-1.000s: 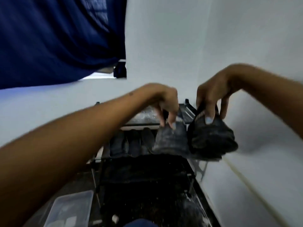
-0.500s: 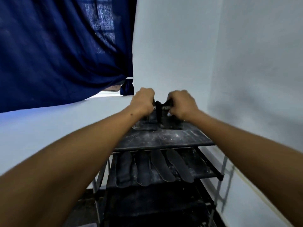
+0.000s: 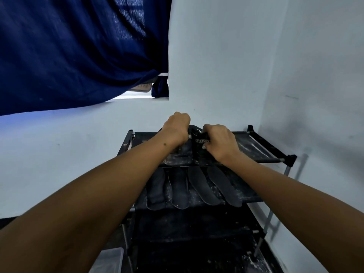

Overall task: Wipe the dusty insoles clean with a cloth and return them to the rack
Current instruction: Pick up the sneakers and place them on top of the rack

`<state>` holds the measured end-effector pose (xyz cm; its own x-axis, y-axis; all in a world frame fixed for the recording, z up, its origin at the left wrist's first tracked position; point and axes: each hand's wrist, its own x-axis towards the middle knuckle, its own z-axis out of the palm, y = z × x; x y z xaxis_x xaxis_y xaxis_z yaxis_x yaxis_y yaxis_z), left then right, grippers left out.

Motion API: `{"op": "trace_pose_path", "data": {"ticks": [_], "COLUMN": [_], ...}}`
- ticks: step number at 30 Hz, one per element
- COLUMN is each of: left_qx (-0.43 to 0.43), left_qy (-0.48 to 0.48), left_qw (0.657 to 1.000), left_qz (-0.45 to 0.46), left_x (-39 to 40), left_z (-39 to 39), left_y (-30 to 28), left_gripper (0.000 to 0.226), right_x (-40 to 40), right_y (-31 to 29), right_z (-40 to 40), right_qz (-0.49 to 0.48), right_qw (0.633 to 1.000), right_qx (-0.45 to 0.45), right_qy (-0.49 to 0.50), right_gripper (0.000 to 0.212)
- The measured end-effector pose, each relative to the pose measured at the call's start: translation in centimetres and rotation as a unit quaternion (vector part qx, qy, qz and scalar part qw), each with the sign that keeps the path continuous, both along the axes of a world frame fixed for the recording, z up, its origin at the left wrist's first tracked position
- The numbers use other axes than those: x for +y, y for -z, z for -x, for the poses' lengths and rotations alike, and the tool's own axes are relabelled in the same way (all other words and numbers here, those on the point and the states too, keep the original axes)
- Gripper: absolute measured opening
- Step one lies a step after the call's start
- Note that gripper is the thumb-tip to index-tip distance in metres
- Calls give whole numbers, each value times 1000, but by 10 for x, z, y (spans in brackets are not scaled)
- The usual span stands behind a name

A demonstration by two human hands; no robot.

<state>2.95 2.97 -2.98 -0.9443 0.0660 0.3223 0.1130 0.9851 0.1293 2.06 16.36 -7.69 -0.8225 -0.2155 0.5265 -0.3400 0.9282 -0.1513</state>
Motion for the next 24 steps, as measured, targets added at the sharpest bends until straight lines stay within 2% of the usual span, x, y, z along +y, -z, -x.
{"op": "trace_pose_path", "data": {"ticks": [2,5,8,12,15,17,19,21,24], "left_qx": [-8,-2,15,1,-31,-36,-42,-60,-100], "left_qy": [-10,-4,41,91,105,101,88,56,2], "left_qw": [1000,1000,999,996,994,994,994,993,984], "left_qz": [-11,-15,-3,20,-8,-29,-49,-81,-147], "left_x": [-6,-16,-33,-67,-94,-114,-136,-157,-184], "left_z": [-5,-22,-47,-114,-174,-205,-228,-243,-249], "left_y": [4,-1,-6,-7,5,21,44,72,133], "left_gripper": [32,16,30,30,22,16,13,12,12], "right_x": [-1,0,2,8,10,8,0,-11,-33], "right_y": [0,-6,-11,-8,10,27,48,75,130], "right_z": [-2,-13,-37,-78,-104,-116,-128,-134,-131], "right_qz": [9,33,40,67,92,92,75,57,47], "right_qw": [1000,999,998,997,994,987,967,944,914], "right_qx": [-11,-32,-38,-36,-59,-131,-239,-319,-394], "right_qy": [-5,-8,3,11,7,-14,-42,-69,-87], "right_gripper": [31,42,50,48,38,24,11,10,10]}}
